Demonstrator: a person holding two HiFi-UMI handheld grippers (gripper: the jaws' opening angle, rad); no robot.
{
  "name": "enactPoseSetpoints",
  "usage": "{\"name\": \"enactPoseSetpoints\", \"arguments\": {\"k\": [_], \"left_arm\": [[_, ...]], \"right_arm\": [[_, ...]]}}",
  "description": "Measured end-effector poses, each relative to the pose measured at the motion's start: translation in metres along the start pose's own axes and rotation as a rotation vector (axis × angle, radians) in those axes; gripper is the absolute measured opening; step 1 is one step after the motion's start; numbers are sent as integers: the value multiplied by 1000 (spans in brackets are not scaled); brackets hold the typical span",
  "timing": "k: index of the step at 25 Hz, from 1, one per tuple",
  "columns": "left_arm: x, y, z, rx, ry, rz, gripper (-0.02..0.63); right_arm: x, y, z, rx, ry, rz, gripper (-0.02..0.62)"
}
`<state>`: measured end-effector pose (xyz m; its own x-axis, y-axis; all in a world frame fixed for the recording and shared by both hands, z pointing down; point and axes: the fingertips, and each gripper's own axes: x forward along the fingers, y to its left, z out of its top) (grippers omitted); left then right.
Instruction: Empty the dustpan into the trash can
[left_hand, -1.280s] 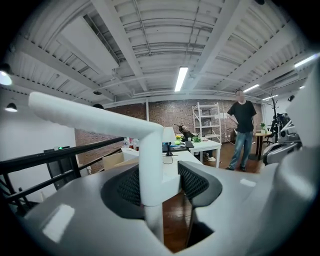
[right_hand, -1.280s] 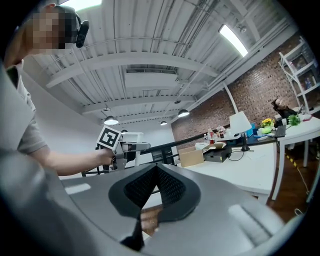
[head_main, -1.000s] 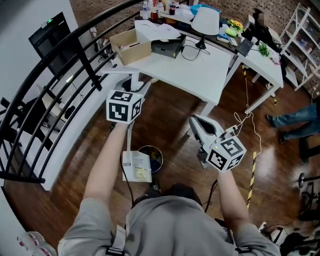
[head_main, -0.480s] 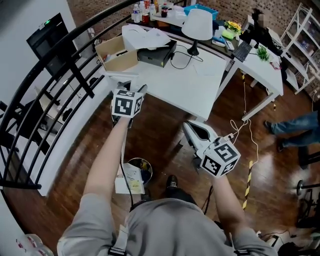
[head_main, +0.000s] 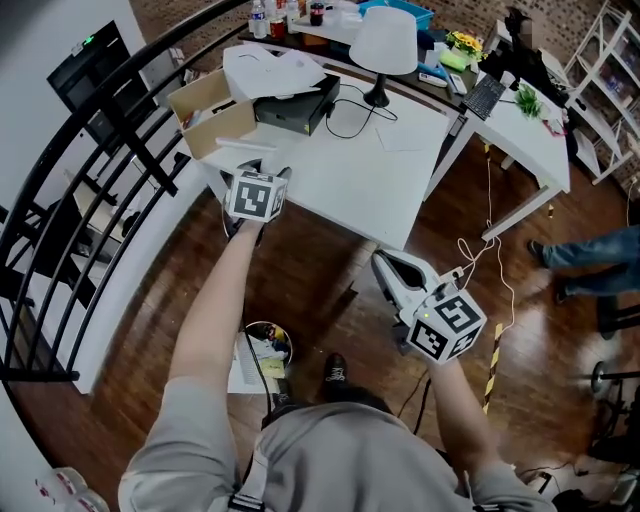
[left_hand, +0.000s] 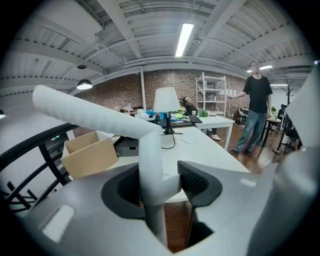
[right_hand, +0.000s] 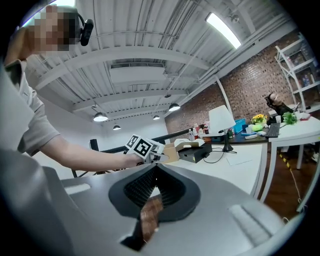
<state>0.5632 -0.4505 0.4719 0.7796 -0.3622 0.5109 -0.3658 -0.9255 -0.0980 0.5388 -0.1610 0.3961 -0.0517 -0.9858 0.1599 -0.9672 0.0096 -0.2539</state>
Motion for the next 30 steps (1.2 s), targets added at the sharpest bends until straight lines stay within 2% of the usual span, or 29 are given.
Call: {"name": "enactPoseSetpoints", "arguments": {"k": [6, 18, 24, 30], "left_arm": [[16, -7, -1, -1, 22, -7, 202], [18, -9, 1, 3, 15, -12, 202], [-22, -2, 0, -15, -14, 4, 201], [-100, 4, -1, -35, -88, 10, 202]], "right_arm": [[0, -18, 1, 11, 1, -11, 0], [7, -14, -5, 20, 7, 4, 0], [14, 4, -4, 23, 4, 55, 0], [31, 46, -6, 25, 3, 193, 0]]}}
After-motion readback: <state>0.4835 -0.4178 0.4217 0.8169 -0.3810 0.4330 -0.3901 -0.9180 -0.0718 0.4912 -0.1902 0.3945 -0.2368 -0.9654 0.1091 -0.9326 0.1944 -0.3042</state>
